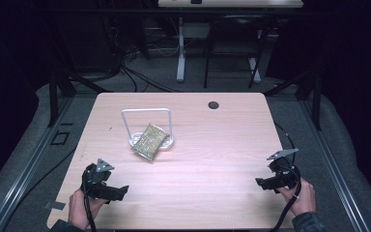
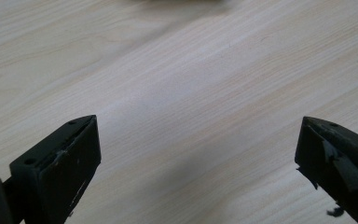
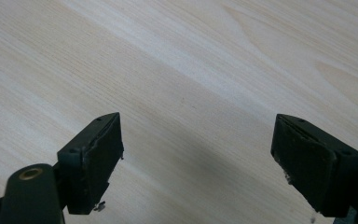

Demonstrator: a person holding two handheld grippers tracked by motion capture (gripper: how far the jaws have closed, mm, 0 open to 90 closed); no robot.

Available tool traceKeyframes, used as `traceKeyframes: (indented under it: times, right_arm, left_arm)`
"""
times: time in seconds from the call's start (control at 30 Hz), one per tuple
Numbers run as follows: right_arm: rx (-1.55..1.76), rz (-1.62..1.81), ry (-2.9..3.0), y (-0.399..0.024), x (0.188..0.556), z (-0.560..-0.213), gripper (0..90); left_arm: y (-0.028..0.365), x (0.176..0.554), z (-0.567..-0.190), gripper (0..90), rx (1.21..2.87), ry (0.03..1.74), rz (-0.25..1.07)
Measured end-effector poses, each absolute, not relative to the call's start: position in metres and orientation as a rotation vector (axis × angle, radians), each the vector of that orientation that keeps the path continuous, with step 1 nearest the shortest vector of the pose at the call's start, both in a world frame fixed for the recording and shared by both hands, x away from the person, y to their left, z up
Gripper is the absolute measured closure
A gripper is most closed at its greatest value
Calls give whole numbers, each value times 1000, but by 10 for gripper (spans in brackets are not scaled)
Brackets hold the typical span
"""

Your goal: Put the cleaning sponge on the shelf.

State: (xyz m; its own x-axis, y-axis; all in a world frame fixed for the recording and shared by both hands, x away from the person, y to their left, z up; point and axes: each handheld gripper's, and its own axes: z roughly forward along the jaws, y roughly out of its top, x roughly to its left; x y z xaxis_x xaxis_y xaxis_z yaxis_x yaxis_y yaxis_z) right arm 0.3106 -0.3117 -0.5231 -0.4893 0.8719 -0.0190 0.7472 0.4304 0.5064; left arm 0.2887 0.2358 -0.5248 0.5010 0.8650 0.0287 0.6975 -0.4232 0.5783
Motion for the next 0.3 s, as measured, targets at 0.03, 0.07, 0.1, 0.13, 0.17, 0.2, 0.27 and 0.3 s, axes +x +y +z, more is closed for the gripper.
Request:
traceKeyframes:
  times: [0.03, 0.07, 0.1, 0.13, 0.17, 0.2, 0.27, 0.3]
  right_arm:
    - [1405, 638, 2410, -312, 311, -523, 162]
    - [1404, 634, 2415, -312, 311, -523, 161]
    - [1405, 636, 2412, -312, 311, -523, 161]
    - [1408, 644, 2408, -312, 311, -524, 161]
    - [1409, 635, 2410, -312, 311, -524, 161]
    - [1408, 635, 2410, -312, 311, -525, 161]
    - [1403, 635, 2405, -313, 311, -525, 161]
    - [1406, 631, 2408, -314, 311, -524, 161]
  left_arm:
    - [235, 289, -525, 2, 2248, 1275, 446]
    - [235, 290, -524, 2, 2245, 1274, 447]
    - [235, 291, -524, 2, 2246, 1274, 449]
    - [235, 291, -525, 2, 2244, 1273, 450]
    - [235, 292, -525, 2, 2242, 1277, 452]
    - [235, 292, -526, 1, 2240, 1280, 453]
    - [235, 293, -526, 2, 2245, 1279, 447]
    - [234, 293, -526, 1, 2245, 1274, 447]
